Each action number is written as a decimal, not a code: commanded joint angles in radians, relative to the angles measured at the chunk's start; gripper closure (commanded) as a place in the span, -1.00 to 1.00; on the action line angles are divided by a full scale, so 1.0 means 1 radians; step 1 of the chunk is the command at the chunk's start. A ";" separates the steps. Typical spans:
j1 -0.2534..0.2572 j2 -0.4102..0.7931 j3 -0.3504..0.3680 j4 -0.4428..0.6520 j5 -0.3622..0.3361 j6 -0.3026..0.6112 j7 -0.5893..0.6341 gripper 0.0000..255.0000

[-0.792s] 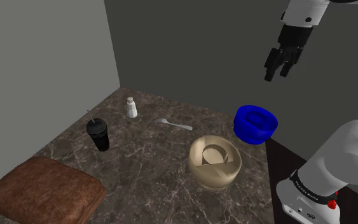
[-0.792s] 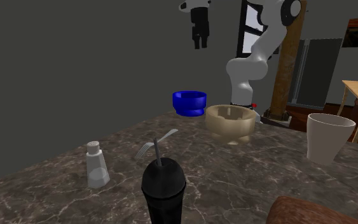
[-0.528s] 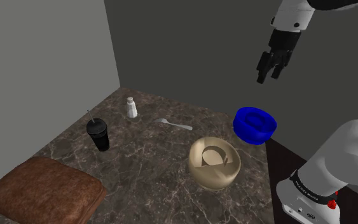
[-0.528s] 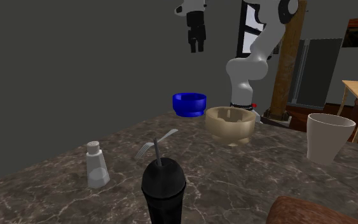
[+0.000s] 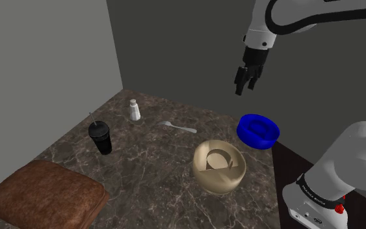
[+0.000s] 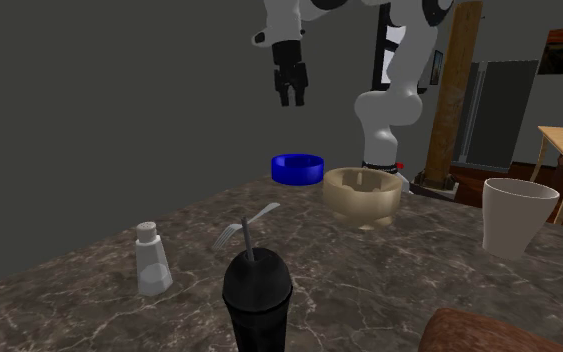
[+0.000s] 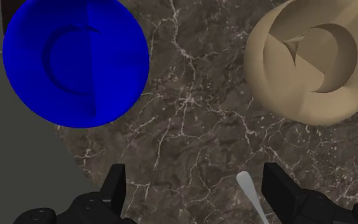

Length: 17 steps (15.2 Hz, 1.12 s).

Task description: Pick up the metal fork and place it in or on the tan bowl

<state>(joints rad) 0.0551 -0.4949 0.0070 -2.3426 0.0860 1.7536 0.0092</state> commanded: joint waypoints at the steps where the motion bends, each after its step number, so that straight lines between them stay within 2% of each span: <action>1: 0.014 0.080 0.002 0.023 0.010 0.054 -0.030 -1.00; 9: 0.068 0.366 0.027 0.139 0.053 0.206 -0.132 -1.00; 17: 0.111 0.653 0.070 0.323 0.080 0.292 -0.220 -1.00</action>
<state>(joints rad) 0.1612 0.1193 0.0706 -2.0411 0.1628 2.0304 -0.1979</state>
